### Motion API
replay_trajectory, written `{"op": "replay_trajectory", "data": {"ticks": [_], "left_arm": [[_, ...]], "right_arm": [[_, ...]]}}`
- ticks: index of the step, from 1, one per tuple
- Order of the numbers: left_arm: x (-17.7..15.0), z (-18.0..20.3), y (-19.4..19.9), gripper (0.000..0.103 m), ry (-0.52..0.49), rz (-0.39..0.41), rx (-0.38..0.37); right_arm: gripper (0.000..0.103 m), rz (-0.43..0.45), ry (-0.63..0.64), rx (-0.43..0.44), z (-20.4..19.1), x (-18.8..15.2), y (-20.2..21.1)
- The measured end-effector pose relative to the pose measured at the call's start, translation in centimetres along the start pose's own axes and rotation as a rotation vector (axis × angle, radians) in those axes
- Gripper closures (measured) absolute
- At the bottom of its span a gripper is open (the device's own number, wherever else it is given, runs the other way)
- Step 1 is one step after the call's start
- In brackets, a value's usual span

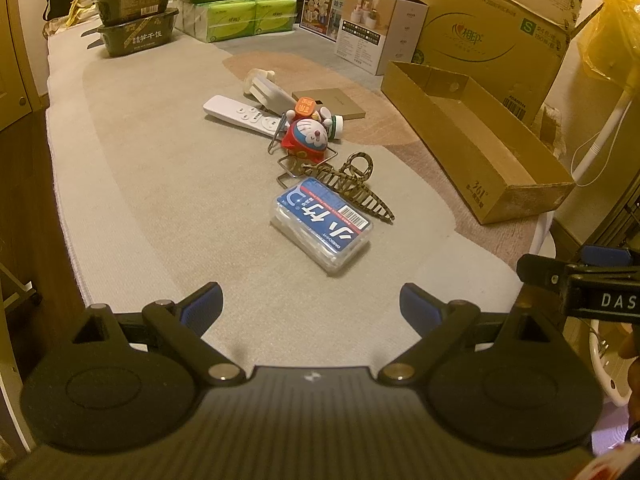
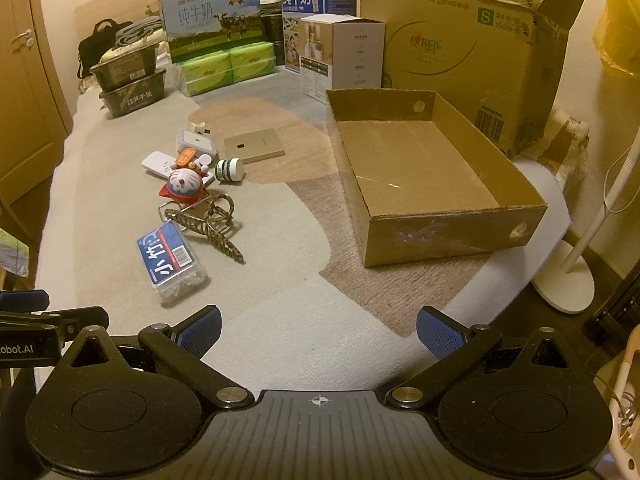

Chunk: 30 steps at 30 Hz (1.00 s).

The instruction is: Organize rigid objects

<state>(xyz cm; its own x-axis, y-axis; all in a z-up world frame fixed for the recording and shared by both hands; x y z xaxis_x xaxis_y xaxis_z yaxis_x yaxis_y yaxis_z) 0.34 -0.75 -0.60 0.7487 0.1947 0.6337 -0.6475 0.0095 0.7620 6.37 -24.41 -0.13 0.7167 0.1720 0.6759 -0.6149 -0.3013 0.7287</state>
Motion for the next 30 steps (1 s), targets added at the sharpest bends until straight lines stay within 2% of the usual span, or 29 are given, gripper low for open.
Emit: {"op": "replay_trajectory", "data": {"ticks": [30], "left_arm": [[-0.07,0.01,-0.05,0.009,0.0,-0.002,-0.001]], "right_arm": [[0.0,0.0,-0.003,-0.002,0.24,0.06,-0.03]]}}
Point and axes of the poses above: each gripper's, at about its wrist camera, not at the fingertips, and y roughly against the way its jaws point, z to its right, x to its top, the point moved 1 cm from there along -y, roughly the way its jaws point, and after that the axes turned 1 degree about z, right-handed, at the moved point
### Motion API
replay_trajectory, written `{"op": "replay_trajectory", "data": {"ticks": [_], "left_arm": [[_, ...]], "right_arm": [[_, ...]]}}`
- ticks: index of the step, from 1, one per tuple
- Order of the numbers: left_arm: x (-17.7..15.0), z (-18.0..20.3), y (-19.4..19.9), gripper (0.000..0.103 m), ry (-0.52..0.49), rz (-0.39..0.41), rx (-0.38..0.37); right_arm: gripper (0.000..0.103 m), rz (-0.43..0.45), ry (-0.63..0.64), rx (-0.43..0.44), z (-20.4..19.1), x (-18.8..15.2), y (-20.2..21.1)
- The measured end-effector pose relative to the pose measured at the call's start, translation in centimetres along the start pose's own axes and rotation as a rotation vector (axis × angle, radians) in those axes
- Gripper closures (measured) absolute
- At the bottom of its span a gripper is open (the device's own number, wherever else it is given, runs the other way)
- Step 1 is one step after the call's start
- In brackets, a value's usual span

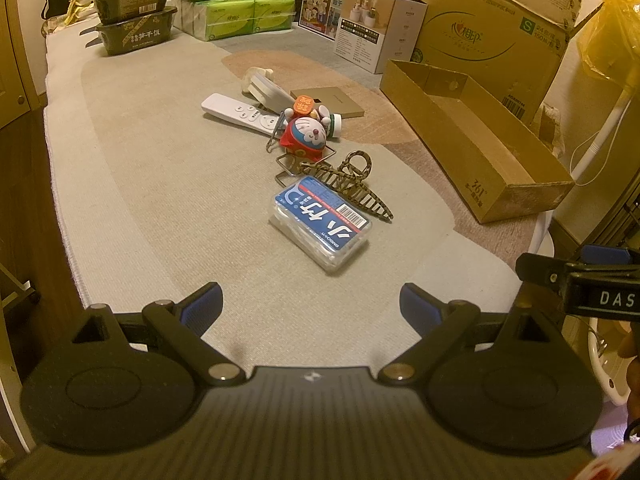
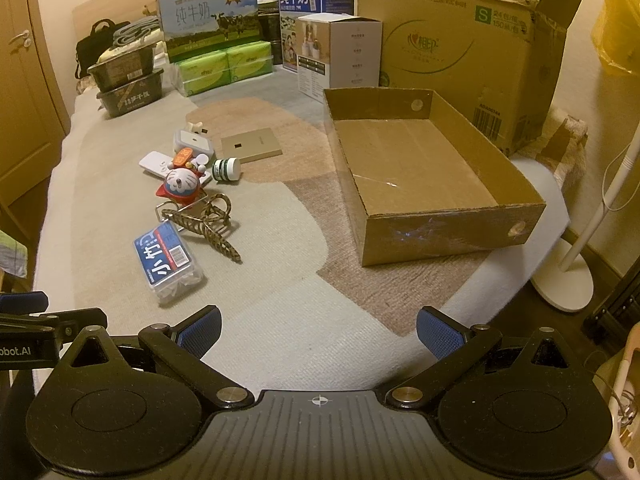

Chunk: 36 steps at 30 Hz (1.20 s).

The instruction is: Organize rigid objects

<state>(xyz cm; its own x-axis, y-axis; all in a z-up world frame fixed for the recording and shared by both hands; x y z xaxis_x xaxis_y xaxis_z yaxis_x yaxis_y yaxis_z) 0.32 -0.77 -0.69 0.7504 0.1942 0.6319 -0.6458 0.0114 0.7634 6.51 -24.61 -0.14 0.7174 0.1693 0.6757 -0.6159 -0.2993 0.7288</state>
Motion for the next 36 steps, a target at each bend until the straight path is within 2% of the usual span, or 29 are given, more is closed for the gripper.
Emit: {"op": "replay_trajectory", "data": {"ticks": [22,28,36], "left_arm": [[0.4,-0.4,-1.7,0.009,-0.022,-0.038,-0.035],[0.9,-0.6,-2.8,0.009,-0.048,-0.052,-0.052],[1.9,-0.7,-5.1,0.009,-0.137,-0.069,-0.101]], "right_arm": [[0.0,-0.027,-0.01,-0.002,0.6,-0.3,-1.5],[0.0,-0.033,-0.008,0.005,0.9,-0.1,-2.2],[0.0,-0.041,-0.001,0.027,1.1,0.3,-3.6]]}}
Point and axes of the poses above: each gripper's, at about its wrist camera, not at the fingertips, and y roughly against the way its jaws point, z to its right, x to its top, the point moved 1 cm from there along -y, roughly the way its jaws point, and after that the axes turned 1 degree about z, right-handed, at the moved point
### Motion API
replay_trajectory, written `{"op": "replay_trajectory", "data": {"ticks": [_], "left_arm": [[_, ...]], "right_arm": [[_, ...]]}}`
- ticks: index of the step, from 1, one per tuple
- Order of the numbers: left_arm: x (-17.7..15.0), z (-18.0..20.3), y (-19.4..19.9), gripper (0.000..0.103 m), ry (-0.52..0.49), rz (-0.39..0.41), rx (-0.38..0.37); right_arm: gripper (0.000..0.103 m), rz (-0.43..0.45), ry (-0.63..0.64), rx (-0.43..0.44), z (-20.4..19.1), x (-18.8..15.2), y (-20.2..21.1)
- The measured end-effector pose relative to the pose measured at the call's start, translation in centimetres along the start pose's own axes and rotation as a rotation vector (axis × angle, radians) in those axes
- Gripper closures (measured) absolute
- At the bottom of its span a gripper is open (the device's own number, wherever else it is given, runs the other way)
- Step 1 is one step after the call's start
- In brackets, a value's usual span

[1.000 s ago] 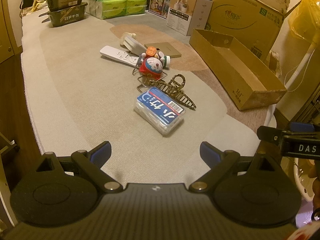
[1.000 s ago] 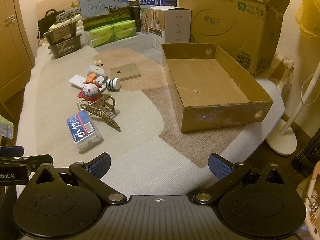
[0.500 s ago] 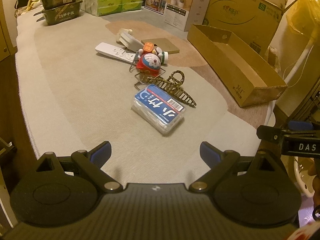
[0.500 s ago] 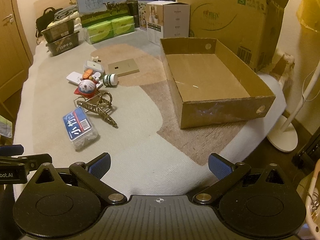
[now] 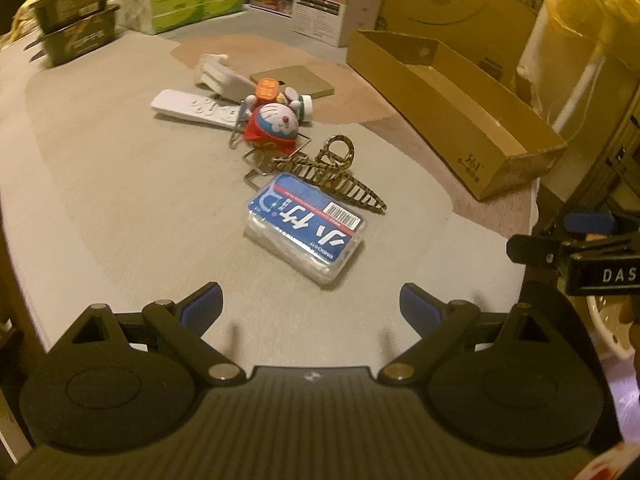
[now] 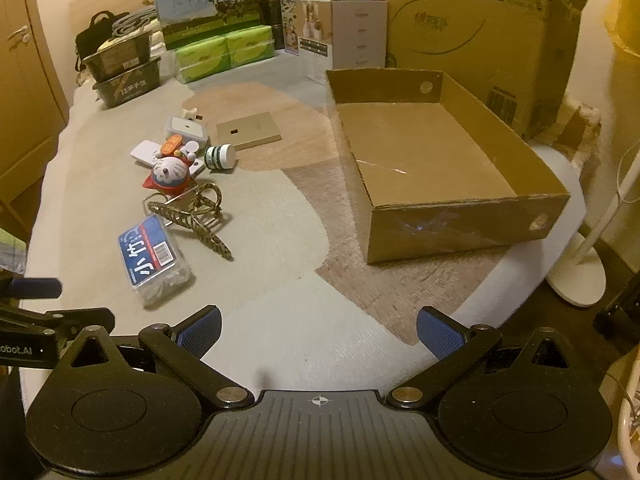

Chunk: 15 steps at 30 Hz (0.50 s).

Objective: Organize rigid objects
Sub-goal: 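Lower the left tool onto the blue-and-white floss box and grasp it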

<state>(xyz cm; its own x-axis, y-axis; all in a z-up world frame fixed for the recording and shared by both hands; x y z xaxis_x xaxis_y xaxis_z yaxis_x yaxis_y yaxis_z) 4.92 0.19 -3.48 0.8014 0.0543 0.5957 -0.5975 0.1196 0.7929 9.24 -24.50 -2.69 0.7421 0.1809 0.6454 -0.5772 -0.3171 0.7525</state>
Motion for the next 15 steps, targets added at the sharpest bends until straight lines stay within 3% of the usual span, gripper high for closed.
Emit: {"op": "replay_trajectory", "data": {"ticks": [6,15], "left_arm": [[0.9,-0.5,-2.1,0.008,-0.07,-0.014,-0.036],[2.4,-0.5,-5.3,0.008,-0.287,-0.025,-0.072]], "right_arm": [[0.0,-0.007,0.006,0.011,0.1,0.6,-1.4],[0.0,-0.017,0.033,0.04,-0.4,1.8,-3.6]]}}
Point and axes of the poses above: each gripper's, at about its wrist camera, not at the fingertips, and y roughly against the way its jaws point, z to its right, x to its top, the point moved 1 cm from there along -y, roughly the way its jaws point, and after that the axes turned 1 degree about z, right-handed, at the moved point
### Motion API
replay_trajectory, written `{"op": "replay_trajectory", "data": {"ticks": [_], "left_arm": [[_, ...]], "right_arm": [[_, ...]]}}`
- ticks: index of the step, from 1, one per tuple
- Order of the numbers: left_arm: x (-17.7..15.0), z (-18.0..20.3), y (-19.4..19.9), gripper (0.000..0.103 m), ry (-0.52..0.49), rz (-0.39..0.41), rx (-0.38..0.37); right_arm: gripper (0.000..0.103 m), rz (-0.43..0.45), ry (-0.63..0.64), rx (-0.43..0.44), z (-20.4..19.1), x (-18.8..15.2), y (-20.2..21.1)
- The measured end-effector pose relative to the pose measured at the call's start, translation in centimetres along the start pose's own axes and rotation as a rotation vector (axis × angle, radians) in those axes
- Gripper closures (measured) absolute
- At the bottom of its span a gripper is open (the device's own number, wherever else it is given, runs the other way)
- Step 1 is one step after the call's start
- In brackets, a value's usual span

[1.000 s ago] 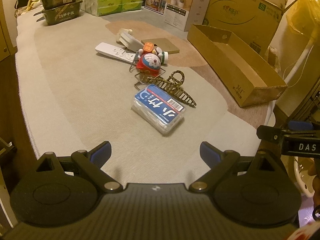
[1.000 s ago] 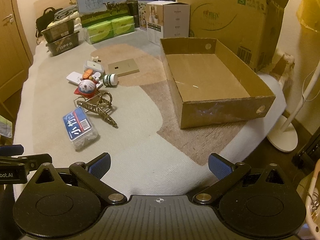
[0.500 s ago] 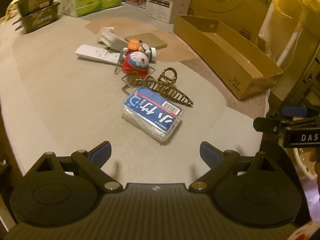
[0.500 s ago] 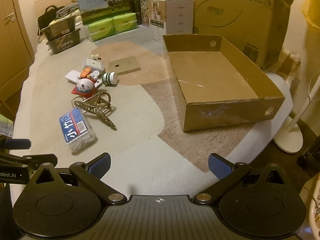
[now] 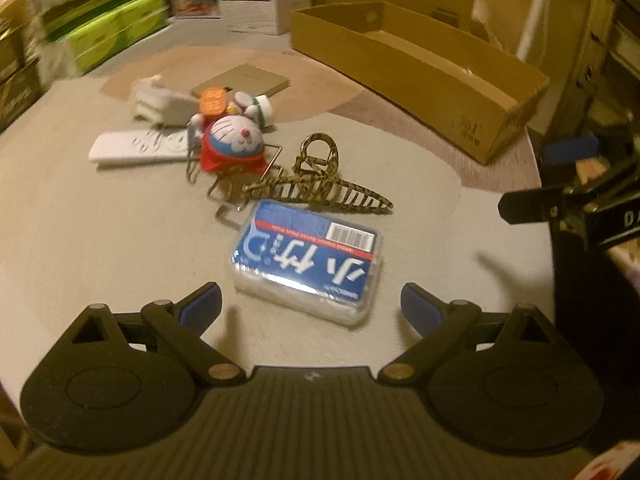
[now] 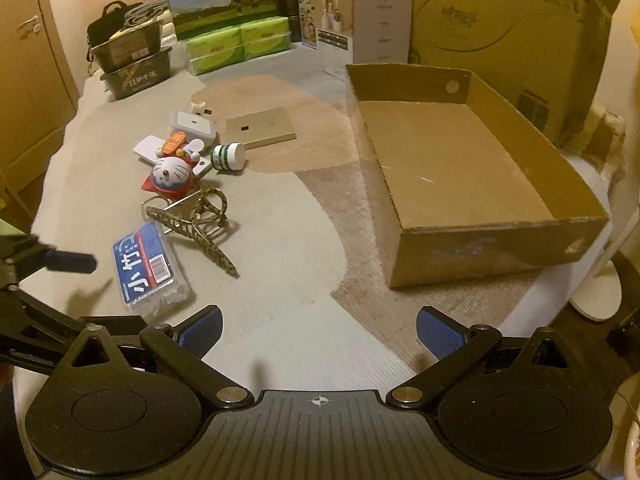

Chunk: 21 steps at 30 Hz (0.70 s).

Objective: Organize rigid objects
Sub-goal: 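Lower the left tool onto the blue-and-white floss box and grasp it, then lower the right tool onto the gold claw hair clip and grasp it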

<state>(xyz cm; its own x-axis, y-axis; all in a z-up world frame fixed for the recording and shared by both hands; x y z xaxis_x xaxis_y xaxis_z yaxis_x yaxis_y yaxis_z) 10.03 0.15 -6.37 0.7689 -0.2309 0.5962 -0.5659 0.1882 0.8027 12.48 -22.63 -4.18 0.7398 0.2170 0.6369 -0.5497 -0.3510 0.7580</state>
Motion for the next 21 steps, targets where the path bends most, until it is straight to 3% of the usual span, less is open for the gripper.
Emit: {"op": "replay_trajectory", "data": {"ticks": [14,21], "left_arm": [[1.9,-1.1,-3.3,0.017,-0.178,-0.056,-0.115],[1.9,-1.2,-3.5,0.018,-0.17,-0.063,-0.11]], "right_arm": [[0.001,-0.04,0.018,0.028,-1.1,0.5,-2.9],[0.001,-0.04,0.017,0.032,-1.4,0.9,-3.4]]}}
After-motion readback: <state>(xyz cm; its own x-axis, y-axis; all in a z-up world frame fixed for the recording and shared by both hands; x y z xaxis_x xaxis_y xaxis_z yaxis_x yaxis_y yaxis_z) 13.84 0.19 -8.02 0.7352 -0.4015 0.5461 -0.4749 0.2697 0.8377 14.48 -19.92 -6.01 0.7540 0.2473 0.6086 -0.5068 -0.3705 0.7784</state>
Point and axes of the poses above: each gripper's, at about its wrist camera, not at the fingertips, and y roughly against the way its jaws point, z to its right, x to its top, the point moved 1 cm from there along -y, roughly the way its jaws point, and after that the axes turned 1 degree about z, right-handed, at the moved point
